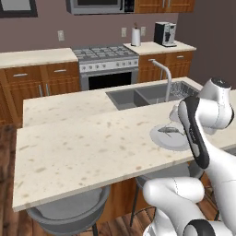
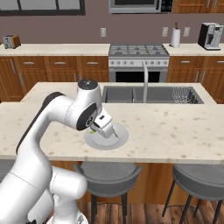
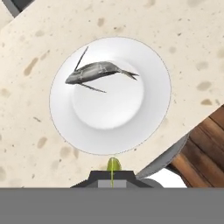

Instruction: Take the lemon wedge from the fridge and place it on the plate with fish on the dining counter.

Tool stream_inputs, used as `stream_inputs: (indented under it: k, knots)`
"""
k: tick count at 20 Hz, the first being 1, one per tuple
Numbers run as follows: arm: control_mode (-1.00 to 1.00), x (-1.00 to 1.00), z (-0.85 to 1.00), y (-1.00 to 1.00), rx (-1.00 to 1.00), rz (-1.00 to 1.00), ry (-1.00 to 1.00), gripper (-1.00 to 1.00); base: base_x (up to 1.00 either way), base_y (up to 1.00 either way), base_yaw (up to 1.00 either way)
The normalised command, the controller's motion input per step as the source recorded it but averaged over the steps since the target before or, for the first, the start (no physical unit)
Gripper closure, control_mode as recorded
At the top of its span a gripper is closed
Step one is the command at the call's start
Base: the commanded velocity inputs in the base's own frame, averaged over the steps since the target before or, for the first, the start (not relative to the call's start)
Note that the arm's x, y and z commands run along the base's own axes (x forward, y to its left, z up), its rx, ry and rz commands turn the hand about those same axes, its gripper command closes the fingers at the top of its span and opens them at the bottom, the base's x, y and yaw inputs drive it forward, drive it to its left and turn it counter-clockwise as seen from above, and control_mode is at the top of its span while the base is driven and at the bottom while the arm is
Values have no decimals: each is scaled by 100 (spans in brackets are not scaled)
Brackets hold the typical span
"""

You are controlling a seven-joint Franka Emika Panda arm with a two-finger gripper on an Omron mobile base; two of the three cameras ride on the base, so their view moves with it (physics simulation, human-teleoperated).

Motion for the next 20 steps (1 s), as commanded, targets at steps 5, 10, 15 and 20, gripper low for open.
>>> stream_inputs:
  k: [5,10,15,20]
  knots:
    - [-100,38,-15,0,-2,-4,0,100,0,0,0]
    - [-100,49,-33,0,-5,-9,0,100,0,0,0]
    - [-100,25,-40,-3,-5,-9,1,100,0,0,0]
    - [-100,13,-28,-8,-1,-10,4,100,0,0,0]
